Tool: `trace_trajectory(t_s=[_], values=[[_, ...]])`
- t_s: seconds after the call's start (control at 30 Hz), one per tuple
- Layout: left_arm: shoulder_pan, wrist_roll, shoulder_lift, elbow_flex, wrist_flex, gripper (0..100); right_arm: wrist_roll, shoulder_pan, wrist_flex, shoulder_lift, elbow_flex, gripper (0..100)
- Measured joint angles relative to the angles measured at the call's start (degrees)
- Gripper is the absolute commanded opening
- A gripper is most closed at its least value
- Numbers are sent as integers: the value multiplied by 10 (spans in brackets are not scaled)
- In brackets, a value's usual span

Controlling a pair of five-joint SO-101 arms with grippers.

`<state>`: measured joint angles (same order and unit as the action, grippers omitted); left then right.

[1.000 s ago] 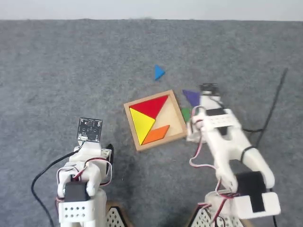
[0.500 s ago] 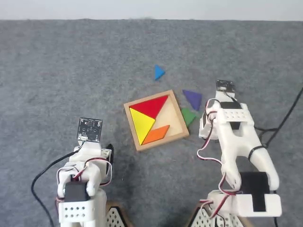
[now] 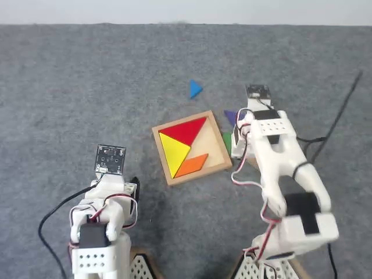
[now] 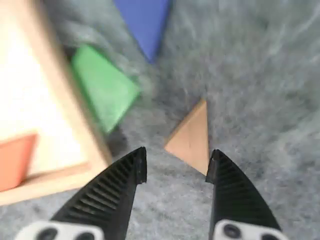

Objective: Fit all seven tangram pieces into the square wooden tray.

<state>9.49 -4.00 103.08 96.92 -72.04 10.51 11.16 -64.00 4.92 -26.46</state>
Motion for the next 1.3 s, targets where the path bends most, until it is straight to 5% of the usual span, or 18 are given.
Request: trace_trajectory(t_s=[1.3], values=[[0,0,0,0,0,153,11,-21,36,62,15,162]])
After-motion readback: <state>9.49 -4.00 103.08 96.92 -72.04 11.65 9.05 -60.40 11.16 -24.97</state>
